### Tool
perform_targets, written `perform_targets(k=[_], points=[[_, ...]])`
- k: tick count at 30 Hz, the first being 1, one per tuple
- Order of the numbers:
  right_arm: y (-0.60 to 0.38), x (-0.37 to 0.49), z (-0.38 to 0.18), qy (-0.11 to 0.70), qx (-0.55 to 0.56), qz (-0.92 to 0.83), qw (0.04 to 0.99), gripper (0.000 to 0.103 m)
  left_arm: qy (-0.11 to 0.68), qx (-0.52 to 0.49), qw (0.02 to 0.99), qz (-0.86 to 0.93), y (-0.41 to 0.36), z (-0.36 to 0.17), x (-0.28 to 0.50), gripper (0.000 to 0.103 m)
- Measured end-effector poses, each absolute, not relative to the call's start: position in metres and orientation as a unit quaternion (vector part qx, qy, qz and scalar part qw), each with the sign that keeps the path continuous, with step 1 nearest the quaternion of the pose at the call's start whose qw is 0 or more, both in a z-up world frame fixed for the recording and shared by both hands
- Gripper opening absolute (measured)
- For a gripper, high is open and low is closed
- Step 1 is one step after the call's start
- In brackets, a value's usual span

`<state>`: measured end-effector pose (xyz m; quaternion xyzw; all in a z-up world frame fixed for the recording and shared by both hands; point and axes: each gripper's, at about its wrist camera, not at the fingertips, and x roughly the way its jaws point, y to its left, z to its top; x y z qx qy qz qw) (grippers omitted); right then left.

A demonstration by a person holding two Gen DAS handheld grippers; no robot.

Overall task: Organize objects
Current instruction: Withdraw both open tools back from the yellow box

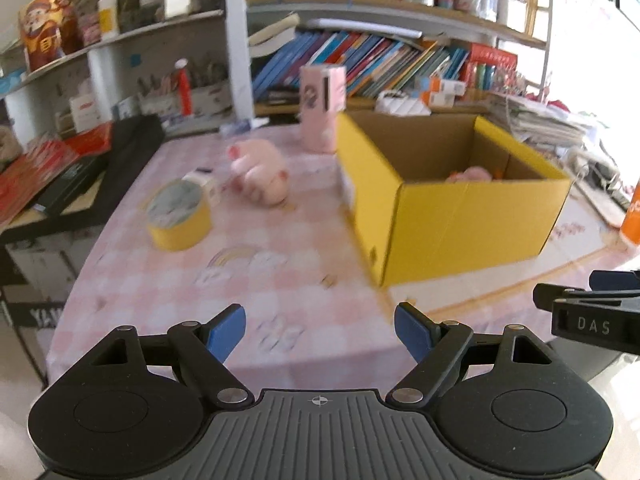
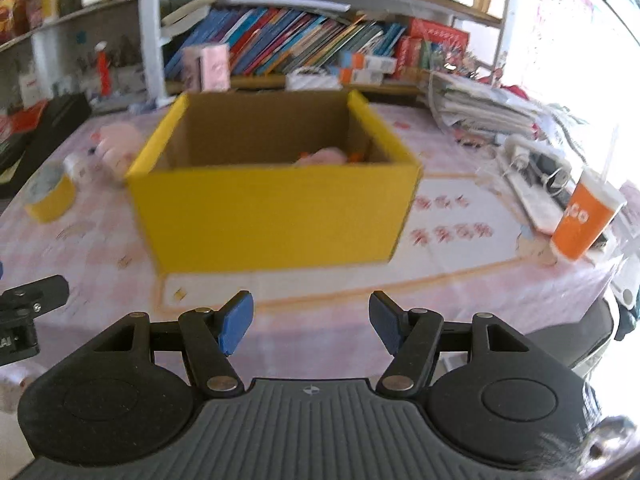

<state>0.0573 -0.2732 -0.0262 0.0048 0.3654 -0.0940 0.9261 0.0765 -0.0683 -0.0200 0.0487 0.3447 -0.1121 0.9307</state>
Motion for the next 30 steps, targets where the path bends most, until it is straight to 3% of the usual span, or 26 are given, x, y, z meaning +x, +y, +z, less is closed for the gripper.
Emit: perform_targets(k=[30], points=[[-0.135,0.028,-0.027,0.366,-0.033,0.038,0.929,0.063,0.342,0.023,0.939,-0.025,0.048,-0.016,0.024,0.085]])
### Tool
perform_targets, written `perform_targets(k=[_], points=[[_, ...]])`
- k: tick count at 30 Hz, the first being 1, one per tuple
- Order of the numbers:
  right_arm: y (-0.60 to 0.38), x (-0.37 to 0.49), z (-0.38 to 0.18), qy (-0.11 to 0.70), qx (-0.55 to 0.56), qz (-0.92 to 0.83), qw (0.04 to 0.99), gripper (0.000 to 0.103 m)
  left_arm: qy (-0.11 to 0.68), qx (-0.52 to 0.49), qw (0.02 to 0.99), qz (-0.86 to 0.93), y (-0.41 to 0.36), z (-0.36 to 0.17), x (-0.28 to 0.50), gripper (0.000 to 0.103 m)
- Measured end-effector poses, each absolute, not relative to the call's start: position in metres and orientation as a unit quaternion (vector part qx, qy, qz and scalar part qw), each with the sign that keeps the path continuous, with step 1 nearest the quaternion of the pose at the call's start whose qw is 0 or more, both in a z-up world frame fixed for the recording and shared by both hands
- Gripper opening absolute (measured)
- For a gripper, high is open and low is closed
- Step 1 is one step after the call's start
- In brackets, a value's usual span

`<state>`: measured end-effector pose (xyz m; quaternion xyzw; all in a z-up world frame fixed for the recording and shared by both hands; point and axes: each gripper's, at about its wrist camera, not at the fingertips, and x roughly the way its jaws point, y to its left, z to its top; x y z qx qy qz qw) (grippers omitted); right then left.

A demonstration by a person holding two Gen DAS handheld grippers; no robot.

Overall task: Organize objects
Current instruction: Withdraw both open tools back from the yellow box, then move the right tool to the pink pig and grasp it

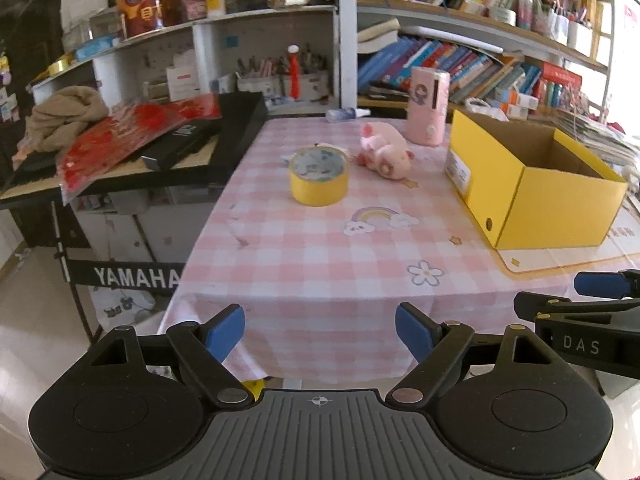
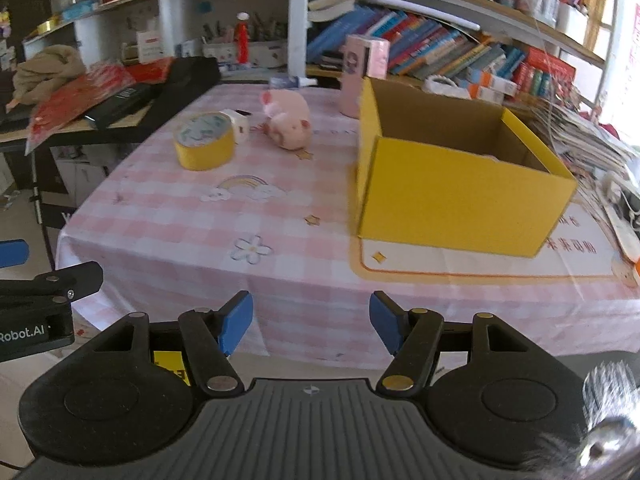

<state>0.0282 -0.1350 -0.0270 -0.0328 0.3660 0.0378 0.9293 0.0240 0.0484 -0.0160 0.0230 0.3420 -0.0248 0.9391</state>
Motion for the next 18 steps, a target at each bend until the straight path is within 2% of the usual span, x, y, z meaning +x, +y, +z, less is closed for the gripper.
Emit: perform_targets(k=[18], points=[[-0.115,0.055,-0.024,0.356,-0.043,0.065,0.931,0.063,0.34,-0.004,0.94,-0.016,0.064,-0.018,0.049,0.085]])
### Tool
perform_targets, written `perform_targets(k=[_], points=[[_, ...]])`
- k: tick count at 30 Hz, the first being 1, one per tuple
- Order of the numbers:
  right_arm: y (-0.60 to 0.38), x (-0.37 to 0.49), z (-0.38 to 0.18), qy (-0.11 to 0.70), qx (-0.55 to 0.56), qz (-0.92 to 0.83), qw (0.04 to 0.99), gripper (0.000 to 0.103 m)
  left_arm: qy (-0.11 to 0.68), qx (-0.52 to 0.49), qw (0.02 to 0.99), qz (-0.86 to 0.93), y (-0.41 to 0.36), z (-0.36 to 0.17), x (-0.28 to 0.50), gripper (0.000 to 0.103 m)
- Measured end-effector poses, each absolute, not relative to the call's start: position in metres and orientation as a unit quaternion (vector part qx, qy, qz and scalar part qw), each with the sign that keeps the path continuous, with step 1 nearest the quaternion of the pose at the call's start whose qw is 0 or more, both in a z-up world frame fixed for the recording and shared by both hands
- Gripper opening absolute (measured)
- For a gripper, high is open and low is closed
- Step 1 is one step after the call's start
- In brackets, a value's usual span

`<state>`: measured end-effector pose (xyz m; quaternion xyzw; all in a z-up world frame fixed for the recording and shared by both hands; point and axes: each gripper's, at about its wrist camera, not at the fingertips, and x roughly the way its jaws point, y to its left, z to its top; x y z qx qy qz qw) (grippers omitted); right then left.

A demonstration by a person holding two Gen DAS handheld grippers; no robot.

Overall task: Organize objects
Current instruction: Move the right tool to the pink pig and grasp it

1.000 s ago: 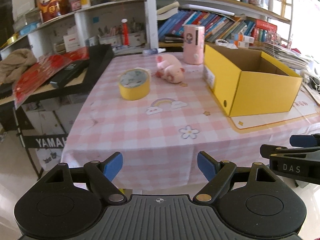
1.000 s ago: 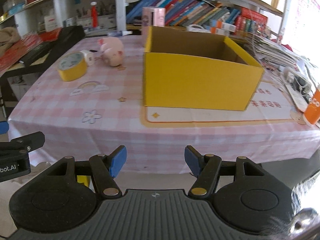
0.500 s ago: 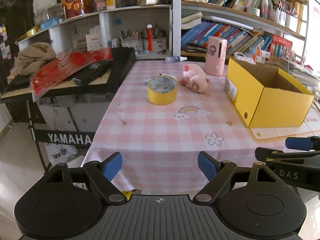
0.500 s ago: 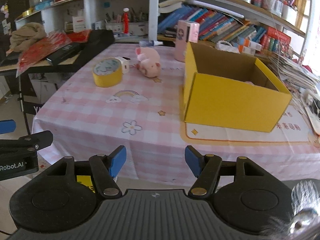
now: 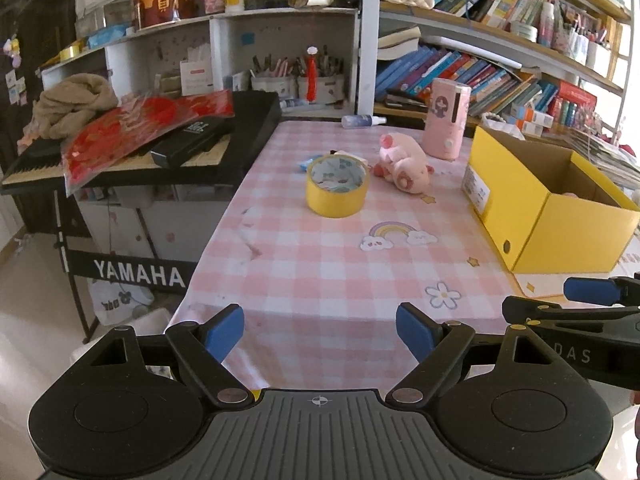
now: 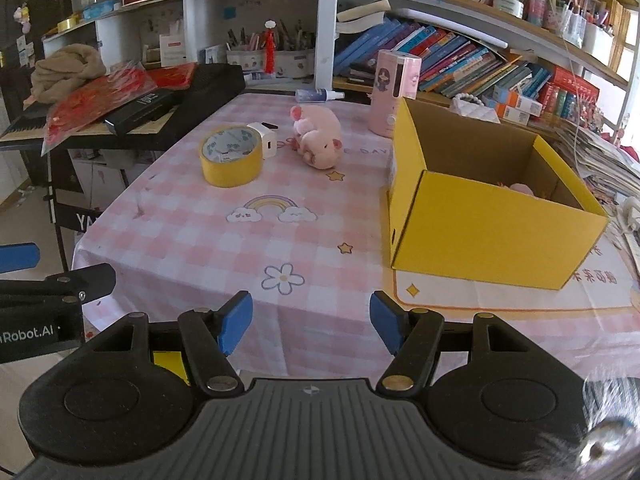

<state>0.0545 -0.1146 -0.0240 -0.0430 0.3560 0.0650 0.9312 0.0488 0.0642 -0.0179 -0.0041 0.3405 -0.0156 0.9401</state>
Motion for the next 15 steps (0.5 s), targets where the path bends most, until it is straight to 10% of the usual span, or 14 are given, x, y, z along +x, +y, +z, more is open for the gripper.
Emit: perform_targets(k=[15], points=[[-0.103,0.141,-0.027,0.357,-0.05,0.092,0.928,0.062,0.343,-0.016,0.939,0.002,0.071,-0.022,0.128,0.084]])
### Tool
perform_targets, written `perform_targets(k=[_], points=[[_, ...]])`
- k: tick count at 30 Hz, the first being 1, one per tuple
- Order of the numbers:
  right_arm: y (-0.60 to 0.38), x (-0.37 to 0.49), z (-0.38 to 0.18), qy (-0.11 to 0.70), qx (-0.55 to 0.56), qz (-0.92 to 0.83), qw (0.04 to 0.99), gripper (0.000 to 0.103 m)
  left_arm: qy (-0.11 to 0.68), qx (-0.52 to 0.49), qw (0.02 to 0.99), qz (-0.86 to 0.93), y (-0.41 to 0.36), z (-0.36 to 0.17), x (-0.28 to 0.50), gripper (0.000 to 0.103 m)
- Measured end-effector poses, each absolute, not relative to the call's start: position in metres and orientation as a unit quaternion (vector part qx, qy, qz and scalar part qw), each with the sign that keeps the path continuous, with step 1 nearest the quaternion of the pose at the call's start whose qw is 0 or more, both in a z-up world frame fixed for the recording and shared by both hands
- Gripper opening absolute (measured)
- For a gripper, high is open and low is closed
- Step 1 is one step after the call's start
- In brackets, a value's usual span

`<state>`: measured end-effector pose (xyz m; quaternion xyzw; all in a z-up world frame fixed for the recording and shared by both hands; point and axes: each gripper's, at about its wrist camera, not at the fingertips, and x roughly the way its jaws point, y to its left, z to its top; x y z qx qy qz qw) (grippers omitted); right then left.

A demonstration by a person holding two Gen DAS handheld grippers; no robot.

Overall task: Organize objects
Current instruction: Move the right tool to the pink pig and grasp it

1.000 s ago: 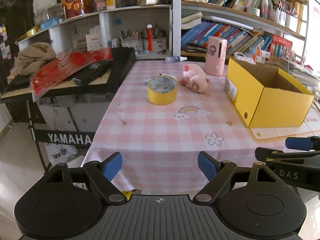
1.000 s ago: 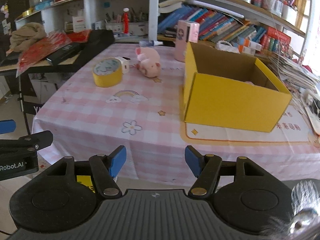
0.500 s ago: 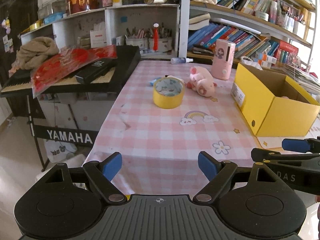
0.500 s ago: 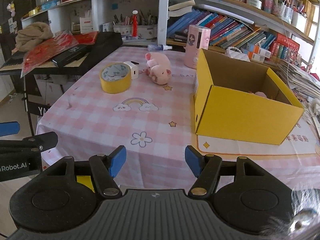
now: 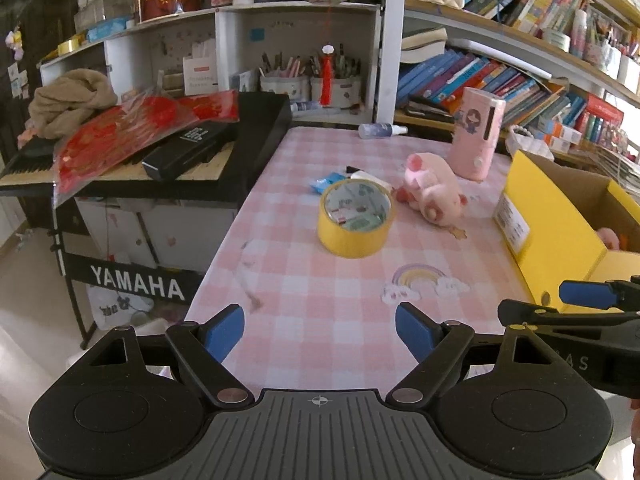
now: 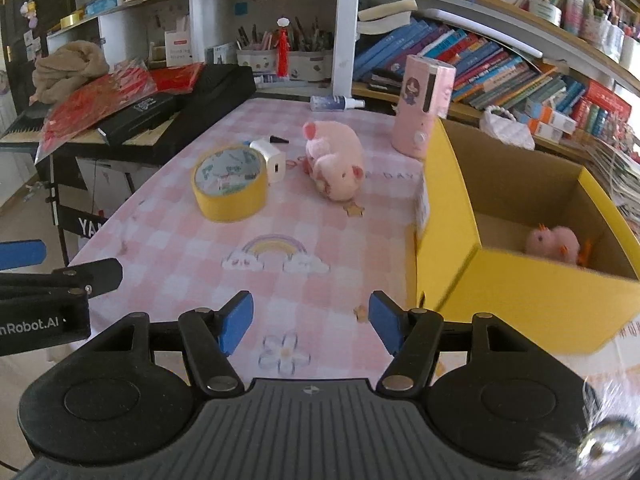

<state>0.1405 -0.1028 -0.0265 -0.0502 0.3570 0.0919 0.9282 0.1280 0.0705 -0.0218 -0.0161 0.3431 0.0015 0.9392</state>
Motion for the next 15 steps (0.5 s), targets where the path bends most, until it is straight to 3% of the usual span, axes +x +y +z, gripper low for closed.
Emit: perform_targets(k=[15], points=[[-0.099,0.239,-0.024,0.352,-0.037,0.103,0.93,0.062,0.354,-0.006,0.935,0.011,0.067,-0.029,0.207,0.083]])
